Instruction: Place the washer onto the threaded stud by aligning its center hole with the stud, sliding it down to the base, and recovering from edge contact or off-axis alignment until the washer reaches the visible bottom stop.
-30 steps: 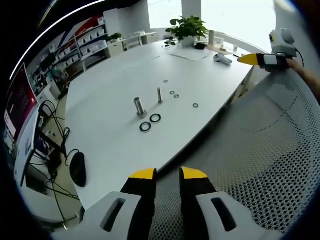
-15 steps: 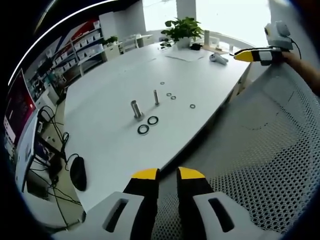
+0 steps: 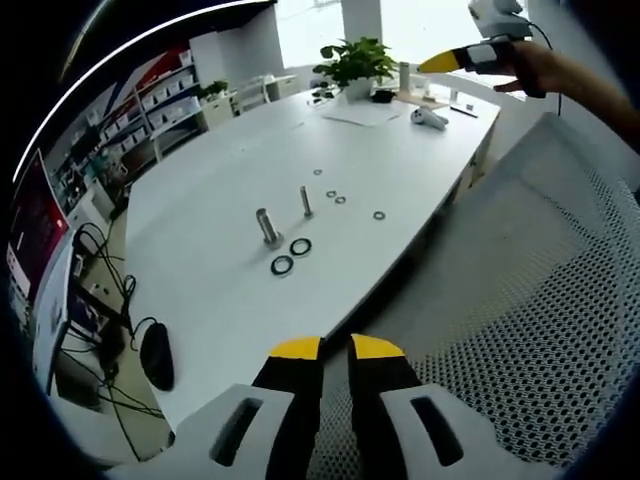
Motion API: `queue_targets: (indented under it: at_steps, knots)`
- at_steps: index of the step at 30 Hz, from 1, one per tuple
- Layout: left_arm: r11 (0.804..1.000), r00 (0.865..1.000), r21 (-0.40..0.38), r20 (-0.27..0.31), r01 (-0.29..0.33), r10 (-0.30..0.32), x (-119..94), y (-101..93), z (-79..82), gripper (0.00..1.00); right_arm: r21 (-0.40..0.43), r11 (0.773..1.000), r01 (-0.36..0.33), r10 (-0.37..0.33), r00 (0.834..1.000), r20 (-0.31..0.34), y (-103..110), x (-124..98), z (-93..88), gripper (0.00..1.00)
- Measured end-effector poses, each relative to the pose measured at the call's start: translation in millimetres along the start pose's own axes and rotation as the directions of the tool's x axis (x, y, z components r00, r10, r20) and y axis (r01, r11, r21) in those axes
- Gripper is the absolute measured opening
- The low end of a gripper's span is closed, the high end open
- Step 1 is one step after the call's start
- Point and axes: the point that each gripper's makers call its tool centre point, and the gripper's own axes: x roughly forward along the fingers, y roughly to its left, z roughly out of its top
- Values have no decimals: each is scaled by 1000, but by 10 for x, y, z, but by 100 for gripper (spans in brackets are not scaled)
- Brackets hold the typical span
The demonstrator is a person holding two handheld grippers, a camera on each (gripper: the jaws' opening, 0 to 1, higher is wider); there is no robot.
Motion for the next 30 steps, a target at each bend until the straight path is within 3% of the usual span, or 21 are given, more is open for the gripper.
queue_targets:
  at_steps: [3, 5, 7, 10, 13, 17, 19, 20, 22, 23, 25, 26, 27, 30]
  knots:
    - [1000, 1000, 23, 19, -6, 5, -12, -11, 32, 7, -71, 994, -82, 80, 996, -40, 98, 253, 64, 48]
    - [999, 1000, 33, 30, -7, 6, -11, -15, 39, 7, -75, 987, -142, 139, 989, -52, 213, 376, 89, 46]
    - [1000, 1000, 30, 25, -3, 2, -6, -16, 38, 6, -78, 969, -234, 228, 970, -82, 392, 530, 83, 44]
    - [1000, 1000, 28, 21, 7, -8, 0, -27, 30, 5, -118, 943, -311, 295, 946, -137, 552, 760, 22, 44]
    - [1000, 1000, 18, 19, -1, 0, -2, -17, 25, 5, -193, 914, -357, 319, 926, -201, 713, 990, -69, 44]
    - [1000, 1000, 9, 18, -10, 10, -2, 1, 18, 7, -197, 886, -420, 360, 890, -279, 875, 1221, -230, 44]
    - [1000, 1000, 4, 17, -14, 14, -1, 12, 15, 8, -240, 855, -459, 375, 868, -324, 950, 1306, -308, 44]
    - [1000, 1000, 3, 16, -16, 16, -1, 15, 14, 8, -275, 828, -489, 385, 852, -356, 996, 1375, -369, 44]
    - [1000, 1000, 0, 17, -19, 19, -1, 19, 12, 8, -298, 808, -508, 381, 837, -393, 1077, 1463, -427, 44]
    - [1000, 1000, -3, 15, -21, 21, 2, 26, 6, 8, -305, 789, -534, 396, 821, -413, 1133, 1510, -472, 43]
    - [1000, 1000, -6, 14, -22, 22, 2, 28, 7, 8, -309, 775, -551, 402, 808, -431, 1200, 1574, -516, 43]
    - [1000, 1000, -7, 14, -23, 23, 1, 30, 7, 8, -309, 763, -567, 402, 792, -460, 1250, 1588, -565, 43]
    - [1000, 1000, -7, 14, -22, 22, 1, 30, 7, 8, -316, 762, -565, 404, 796, -451, 1281, 1635, -562, 43]
    - [1000, 1000, -9, 13, -23, 23, 3, 33, 2, 8, -328, 745, -580, 403, 784, -472, 1373, 1745, -652, 42]
